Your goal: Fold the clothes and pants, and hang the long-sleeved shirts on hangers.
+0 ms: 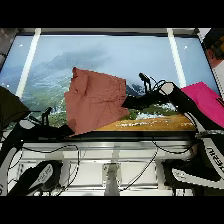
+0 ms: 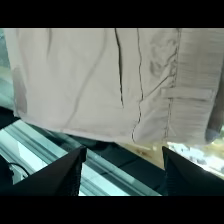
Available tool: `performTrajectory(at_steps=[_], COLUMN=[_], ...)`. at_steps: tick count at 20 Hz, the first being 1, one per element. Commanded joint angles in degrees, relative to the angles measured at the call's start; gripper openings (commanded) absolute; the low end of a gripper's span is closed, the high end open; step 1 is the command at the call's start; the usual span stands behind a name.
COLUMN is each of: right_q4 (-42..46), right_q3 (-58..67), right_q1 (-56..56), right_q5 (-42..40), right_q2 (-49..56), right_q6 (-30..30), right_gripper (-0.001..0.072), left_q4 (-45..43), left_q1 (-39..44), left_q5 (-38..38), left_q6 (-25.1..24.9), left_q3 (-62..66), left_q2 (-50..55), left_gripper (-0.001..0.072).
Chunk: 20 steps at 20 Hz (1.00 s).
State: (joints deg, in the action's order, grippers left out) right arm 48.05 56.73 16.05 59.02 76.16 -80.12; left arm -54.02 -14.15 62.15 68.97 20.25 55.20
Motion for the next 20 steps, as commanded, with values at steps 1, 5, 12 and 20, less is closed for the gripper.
performTrajectory(at_steps=[1, 5, 12, 20], right_q4=[0.4, 0.5, 2.3, 2.5], right_q3=[0.2, 0.2, 0.2, 0.0], right_q1=[0.0, 0.0, 0.0, 0.0], right_q5=[1.4, 1.4, 1.2, -5.9], right_q2=[0.0, 0.3, 6.6, 8.2], right_q6=[0.0, -0.5, -15.7, -31.7], right_gripper=[0.0546, 0.0544, 0.0545, 0.0544], left_q4=[-0.2, 9.7, 22.3, 22.6], left_q1=[0.0, 0.0, 0.0, 0.0], left_q5=[-2.3, -3.4, -3.0, -3.0], left_q6=[-0.9, -3.6, -7.9, -9.5], left_q3=[-0.1, 0.0, 1.4, 1.7], left_q2=[3.7, 5.0, 3.3, 1.9], left_gripper=[0.0418, 0.0166, 0.0008, 0.0008])
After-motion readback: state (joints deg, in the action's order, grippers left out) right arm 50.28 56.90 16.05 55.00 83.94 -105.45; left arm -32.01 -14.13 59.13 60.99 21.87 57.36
